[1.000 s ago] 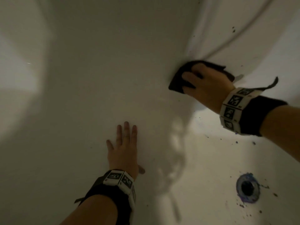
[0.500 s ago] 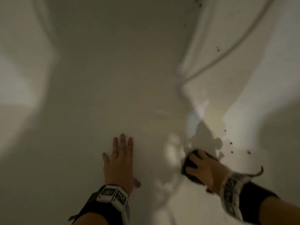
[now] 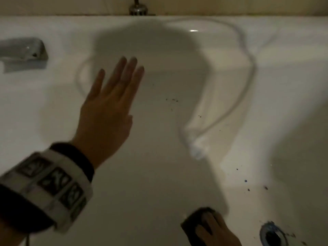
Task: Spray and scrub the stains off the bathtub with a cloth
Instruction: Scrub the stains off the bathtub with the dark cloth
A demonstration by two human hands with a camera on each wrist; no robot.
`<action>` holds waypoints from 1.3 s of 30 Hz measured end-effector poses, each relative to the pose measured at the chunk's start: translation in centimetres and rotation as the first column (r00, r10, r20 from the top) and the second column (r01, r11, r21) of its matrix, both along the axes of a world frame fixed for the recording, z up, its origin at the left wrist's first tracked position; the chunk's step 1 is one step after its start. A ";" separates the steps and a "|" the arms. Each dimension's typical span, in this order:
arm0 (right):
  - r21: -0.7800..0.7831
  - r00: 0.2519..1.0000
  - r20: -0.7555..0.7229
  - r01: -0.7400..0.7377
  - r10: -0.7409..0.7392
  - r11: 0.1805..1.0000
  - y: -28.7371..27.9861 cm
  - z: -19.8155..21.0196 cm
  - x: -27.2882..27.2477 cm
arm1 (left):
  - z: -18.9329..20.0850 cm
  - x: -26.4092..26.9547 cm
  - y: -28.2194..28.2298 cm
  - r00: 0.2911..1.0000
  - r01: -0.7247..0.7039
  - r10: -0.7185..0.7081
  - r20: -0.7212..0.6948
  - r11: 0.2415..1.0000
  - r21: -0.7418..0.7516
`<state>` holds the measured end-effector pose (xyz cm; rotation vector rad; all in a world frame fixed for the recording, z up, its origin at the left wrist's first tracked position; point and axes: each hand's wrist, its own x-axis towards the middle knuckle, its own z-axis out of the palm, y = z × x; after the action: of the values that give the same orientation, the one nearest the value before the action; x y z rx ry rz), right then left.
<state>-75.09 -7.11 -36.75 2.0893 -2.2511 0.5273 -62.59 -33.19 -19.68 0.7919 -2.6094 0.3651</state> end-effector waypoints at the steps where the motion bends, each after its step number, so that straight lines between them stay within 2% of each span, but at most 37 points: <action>1: -0.073 0.999 0.018 -0.026 0.028 0.997 -1.8 1.3 0.0 | 1.1 -0.7 -1.8 0.997 -0.049 0.049 0.057 0.999 0.003; 4: -0.265 0.994 -0.105 -0.064 0.037 0.962 -9.4 6.9 -0.7 | 1.1 -1.9 -3.9 0.976 -0.137 0.097 0.195 0.970 0.199; 6: -0.286 0.997 -0.075 -0.056 0.036 0.957 -14.6 10.5 -0.4 | 0.4 -1.9 -4.5 0.983 -0.146 0.108 0.151 0.951 0.274; 11: -0.252 0.984 -0.133 -0.148 0.117 0.956 -22.3 13.0 0.1 | -1.1 -1.4 -5.5 0.999 -0.045 0.041 0.023 0.986 0.163; 13: -0.187 0.970 -0.196 -0.182 0.145 0.965 -22.7 12.7 -0.7 | -1.3 -1.0 -6.0 1.000 -0.012 0.009 0.020 0.993 0.120; 15: -0.138 0.974 -0.180 -0.160 0.135 0.977 -21.8 12.1 -2.2 | -1.4 -0.8 -6.2 1.000 0.018 -0.018 -0.003 0.996 0.089; 16: -0.124 0.987 -0.131 -0.112 0.096 0.986 -21.1 12.0 -3.2 | -1.5 -0.8 -6.2 1.000 0.023 -0.023 -0.010 0.997 0.077; 18: -0.132 0.996 -0.036 0.071 -0.076 0.989 -19.6 11.7 -5.2 | -1.7 -0.8 -6.1 1.000 0.015 -0.014 -0.015 0.997 0.073; 20: -0.114 0.967 0.084 0.249 -0.241 0.962 -17.8 11.4 -7.7 | -1.7 -0.9 -5.9 1.000 0.003 -0.001 -0.027 0.997 0.079; 23: -0.064 0.839 0.290 0.498 -0.461 0.865 -15.5 11.9 -10.8 | -1.7 -0.9 -5.9 1.000 0.001 0.001 -0.024 0.997 0.072; 26: 0.017 0.635 0.390 0.718 -0.666 0.695 -13.9 12.1 -12.8 | -1.7 -1.0 -5.8 1.000 -0.003 0.005 -0.028 0.997 0.080; 27: 0.033 0.604 0.389 0.745 -0.695 0.666 -13.8 12.2 -12.6 | -1.7 -1.1 -5.8 0.999 -0.006 0.009 -0.032 0.997 0.079; 28: 0.017 0.631 0.365 0.731 -0.684 0.683 -13.8 12.5 -11.9 | -1.7 -1.1 -5.8 0.999 -0.006 0.008 -0.033 0.997 0.075; 29: -0.041 0.712 0.349 0.661 -0.609 0.750 -13.9 12.8 -10.8 | -1.7 -1.2 -5.7 0.999 -0.012 0.015 -0.039 0.997 0.073; 31: -0.181 0.917 0.268 0.350 -0.296 0.919 -14.9 13.4 -7.0 | -1.8 -1.2 -5.8 0.999 -0.019 0.021 -0.039 0.998 0.066; 32: -0.203 0.974 0.182 0.174 -0.137 0.964 -15.7 13.8 -5.0 | -1.8 -1.2 -5.9 0.999 -0.019 0.021 -0.042 0.998 0.057; 34: -0.218 0.994 0.029 -0.096 0.105 0.971 -18.4 14.9 -2.0 | -2.1 -1.0 -6.0 0.999 0.002 0.001 -0.055 0.999 0.037; 35: -0.248 0.987 -0.004 -0.154 0.158 0.957 -19.9 15.4 -1.1 | -2.0 -1.0 -6.0 0.997 0.011 -0.008 -0.070 0.999 0.042; 39: -0.270 0.990 -0.076 -0.139 0.123 0.953 -22.7 16.2 -0.9 | -2.2 -1.1 -6.0 0.989 0.045 -0.038 -0.145 0.998 0.041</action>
<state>-76.02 -29.79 -20.57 2.0900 -1.8906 0.7277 -63.68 -39.16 -21.84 0.7483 -2.5017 0.2303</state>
